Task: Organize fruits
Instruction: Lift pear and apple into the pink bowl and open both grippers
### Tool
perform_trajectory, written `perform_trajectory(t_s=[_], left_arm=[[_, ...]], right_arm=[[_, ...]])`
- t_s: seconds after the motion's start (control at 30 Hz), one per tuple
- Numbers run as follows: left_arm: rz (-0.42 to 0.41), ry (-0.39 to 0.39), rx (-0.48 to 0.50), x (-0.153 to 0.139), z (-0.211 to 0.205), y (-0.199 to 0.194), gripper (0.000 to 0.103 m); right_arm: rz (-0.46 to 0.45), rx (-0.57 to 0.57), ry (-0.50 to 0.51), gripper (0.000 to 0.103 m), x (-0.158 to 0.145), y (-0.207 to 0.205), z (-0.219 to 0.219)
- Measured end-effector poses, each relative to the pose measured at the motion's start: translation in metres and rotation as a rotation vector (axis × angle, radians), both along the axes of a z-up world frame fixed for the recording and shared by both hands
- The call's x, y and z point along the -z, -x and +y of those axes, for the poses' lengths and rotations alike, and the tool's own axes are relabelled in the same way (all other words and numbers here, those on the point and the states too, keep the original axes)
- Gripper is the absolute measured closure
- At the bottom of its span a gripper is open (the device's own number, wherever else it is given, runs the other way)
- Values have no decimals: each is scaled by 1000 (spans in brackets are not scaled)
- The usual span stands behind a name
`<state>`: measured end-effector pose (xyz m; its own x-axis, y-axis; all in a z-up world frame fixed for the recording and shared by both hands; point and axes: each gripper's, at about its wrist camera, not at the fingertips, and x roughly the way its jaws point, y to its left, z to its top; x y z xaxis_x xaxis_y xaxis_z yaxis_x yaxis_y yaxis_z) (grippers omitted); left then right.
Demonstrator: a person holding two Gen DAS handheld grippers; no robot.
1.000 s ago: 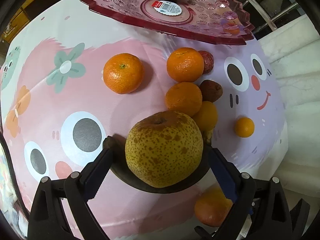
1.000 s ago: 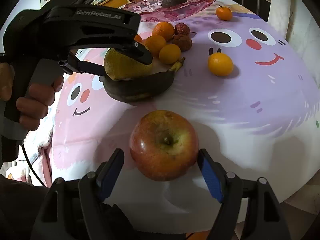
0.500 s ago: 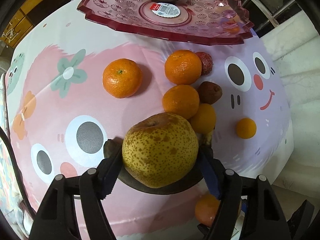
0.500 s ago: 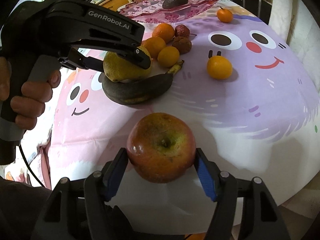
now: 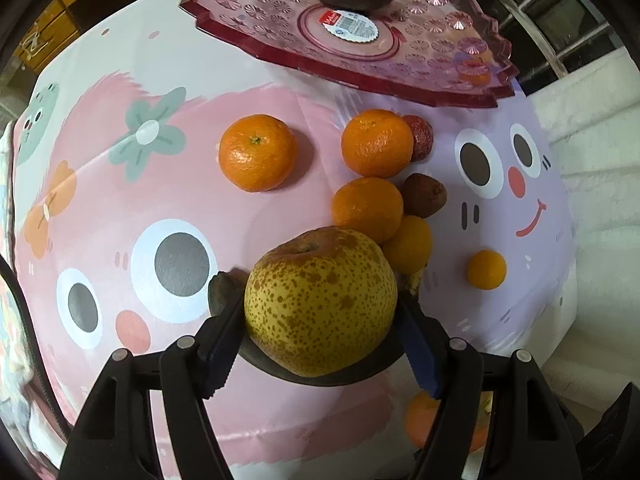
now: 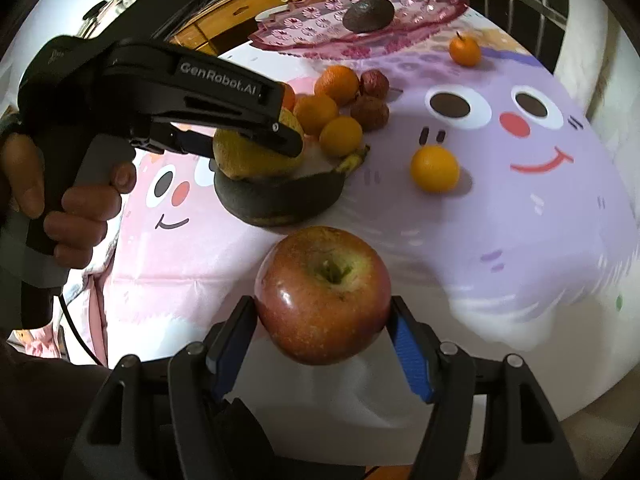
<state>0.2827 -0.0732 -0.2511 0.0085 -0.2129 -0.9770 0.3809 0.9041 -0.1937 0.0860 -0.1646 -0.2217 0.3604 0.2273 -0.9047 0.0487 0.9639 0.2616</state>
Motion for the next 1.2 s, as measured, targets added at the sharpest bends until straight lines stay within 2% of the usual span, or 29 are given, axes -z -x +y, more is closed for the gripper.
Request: perform_trajectory(t_s=[0.2,0.37,0.47,0.83,1.0,1.2], left_arm=[[-15,14,-36,-24,17,7,32],[-34,-20,-61,-51,34,11,32],[-49,-13,-79,-70,41,11,32],[-171,3,-121,-132,57,-22,32],[-228,23,-131,-147,51,-49,32],[-255,46,-122,-139,32,-86,32]], right_arm=[[-18,-42,2,36,-19,-10,-12],[-34,-65,-4,36,-36,-23,-25],[-51,-78,1,36,-49,-33,-32],[-164,-119,39,36,-98,-95,-49],[-206,-126,36,36,-109,-125,-54],[-201,-116,17,36,-98,-161,-61]])
